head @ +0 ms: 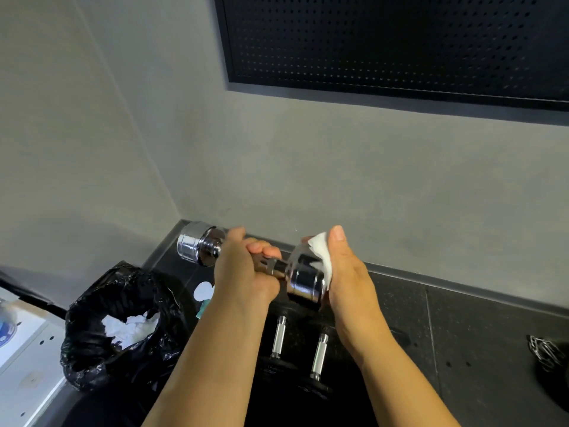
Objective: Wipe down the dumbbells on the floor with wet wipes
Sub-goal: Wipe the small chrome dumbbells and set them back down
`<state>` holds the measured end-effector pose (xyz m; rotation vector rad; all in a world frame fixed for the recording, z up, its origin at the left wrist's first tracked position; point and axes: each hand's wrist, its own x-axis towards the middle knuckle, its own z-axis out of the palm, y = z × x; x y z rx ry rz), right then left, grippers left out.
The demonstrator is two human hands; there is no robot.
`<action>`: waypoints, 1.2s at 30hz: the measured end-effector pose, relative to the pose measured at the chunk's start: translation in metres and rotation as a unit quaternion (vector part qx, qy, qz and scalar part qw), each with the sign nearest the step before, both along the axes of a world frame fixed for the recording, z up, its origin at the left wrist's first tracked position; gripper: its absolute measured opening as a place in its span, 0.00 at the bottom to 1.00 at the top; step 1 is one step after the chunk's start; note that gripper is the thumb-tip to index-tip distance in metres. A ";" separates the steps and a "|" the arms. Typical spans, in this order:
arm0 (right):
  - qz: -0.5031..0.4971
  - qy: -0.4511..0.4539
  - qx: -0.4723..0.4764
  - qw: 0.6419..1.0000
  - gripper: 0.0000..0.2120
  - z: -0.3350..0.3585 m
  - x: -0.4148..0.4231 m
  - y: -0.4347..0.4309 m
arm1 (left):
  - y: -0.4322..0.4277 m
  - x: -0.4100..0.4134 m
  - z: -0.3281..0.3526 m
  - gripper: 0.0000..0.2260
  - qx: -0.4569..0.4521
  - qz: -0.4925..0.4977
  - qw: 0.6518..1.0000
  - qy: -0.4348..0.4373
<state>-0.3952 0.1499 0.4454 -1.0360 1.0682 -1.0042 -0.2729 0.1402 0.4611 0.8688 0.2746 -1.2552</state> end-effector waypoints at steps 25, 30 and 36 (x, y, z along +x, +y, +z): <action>0.148 -0.143 0.074 0.976 0.24 0.017 0.010 -0.055 | 0.005 -0.018 0.002 0.15 -0.024 -0.500 0.773 -0.390; 0.211 -0.350 0.114 0.906 0.29 -0.003 0.008 -0.057 | 0.010 -0.012 0.009 0.20 -0.067 -0.604 0.751 -0.259; 0.109 -0.200 0.109 0.968 0.25 0.013 0.010 -0.053 | 0.004 -0.023 0.001 0.08 0.036 -0.497 0.720 -0.483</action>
